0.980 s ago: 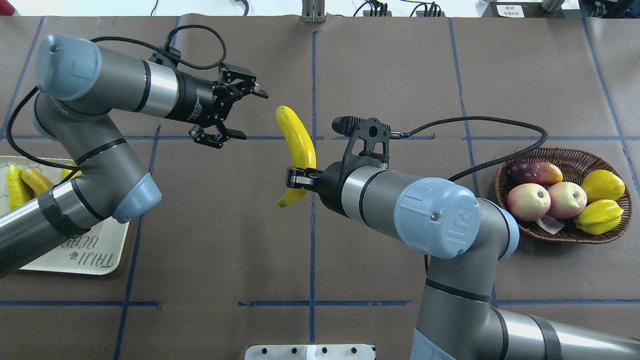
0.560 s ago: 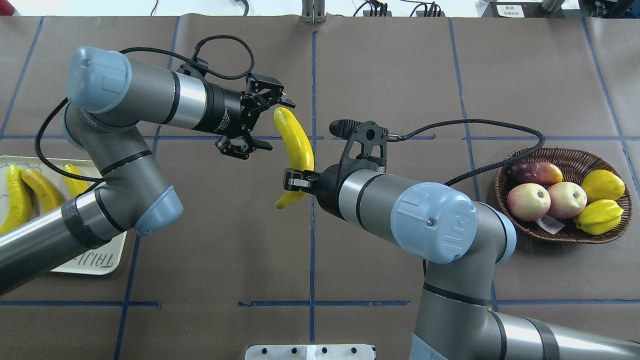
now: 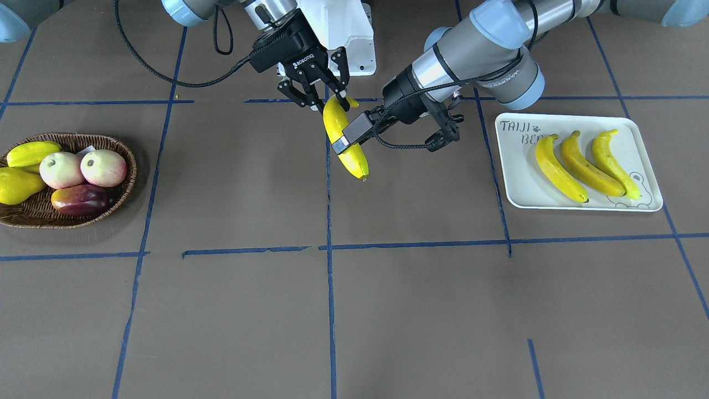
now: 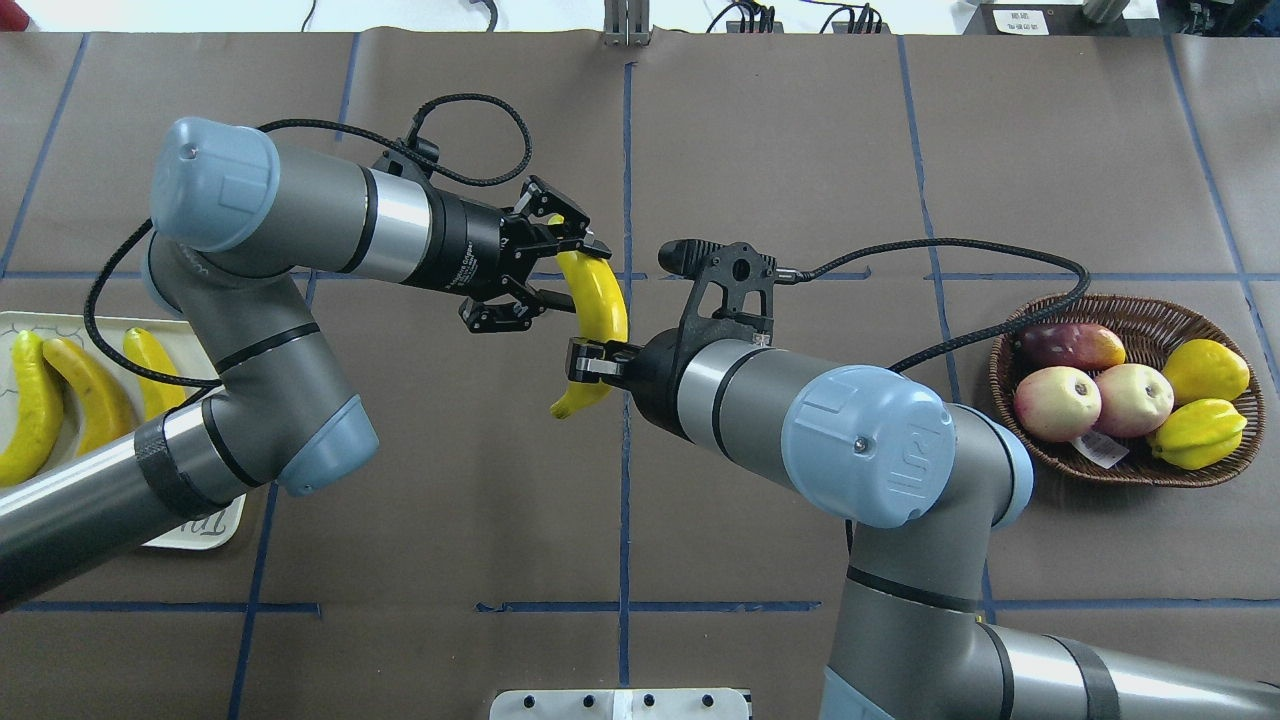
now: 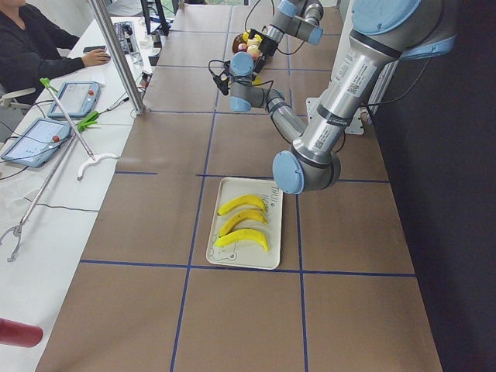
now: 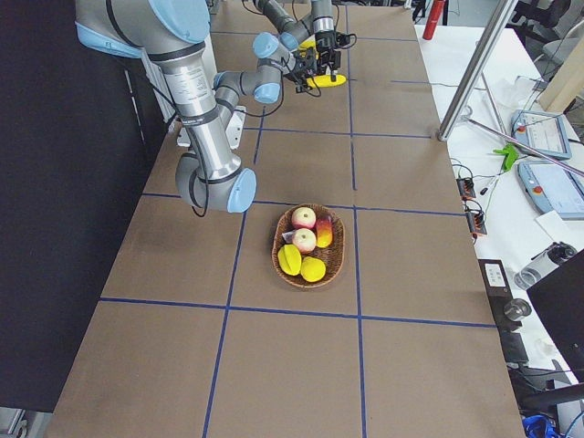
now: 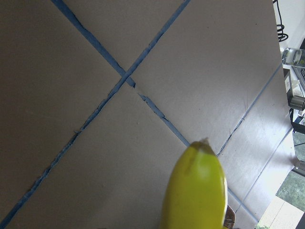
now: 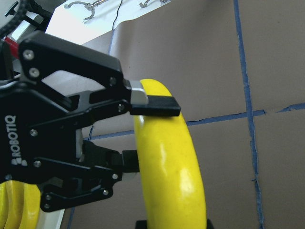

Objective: Transfer all bananas from basket to plate

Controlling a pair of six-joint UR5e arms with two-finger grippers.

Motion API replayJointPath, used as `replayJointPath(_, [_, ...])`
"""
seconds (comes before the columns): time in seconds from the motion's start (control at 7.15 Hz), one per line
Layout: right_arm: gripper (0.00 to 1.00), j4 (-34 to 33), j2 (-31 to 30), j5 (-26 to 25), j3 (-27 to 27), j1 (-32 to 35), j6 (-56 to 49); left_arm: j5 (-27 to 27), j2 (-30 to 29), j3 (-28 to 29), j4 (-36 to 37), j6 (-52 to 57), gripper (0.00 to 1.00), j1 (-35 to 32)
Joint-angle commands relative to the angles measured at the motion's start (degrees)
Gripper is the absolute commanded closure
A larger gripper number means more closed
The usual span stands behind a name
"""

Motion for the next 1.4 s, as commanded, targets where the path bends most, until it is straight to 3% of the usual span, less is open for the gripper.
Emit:
replayJointPath(0.0, [0.26,0.2,0.0,0.1,0.3,-0.1,0.1,0.0,0.4,-0.3,-0.3,0.9,1.0,0.0])
replayJointPath(0.14, [0.0,0.2,-0.3,0.0,1.3,-0.2,0.1,-0.1,0.6,-0.3,-0.3,0.9,1.0,-0.1])
replayJointPath(0.56, [0.0,0.0,-1.0,0.6,4.2,0.2,0.1,-0.5,1.7,-0.3,0.1,1.0,1.0,-1.3])
replayJointPath(0.84, [0.0,-1.7,-3.0,3.2,7.1,1.5,0.1,-0.9,7.3,-0.8,0.7,12.2,1.0,-4.3])
replayJointPath(0.98, [0.0,-3.9,-3.4,5.7,7.5,3.9,0.1,-5.6,12.4,-1.2,0.8,19.9,1.0,-9.3])
replayJointPath(1.12, [0.0,-9.5,-3.7,12.6,8.6,8.9,-0.7,-9.3,18.9,-1.5,0.9,30.3,1.0,-14.1])
replayJointPath(1.26, [0.0,-14.3,-3.7,19.6,8.9,14.8,-1.0,-9.4,26.2,-1.5,0.8,40.6,1.0,-15.8])
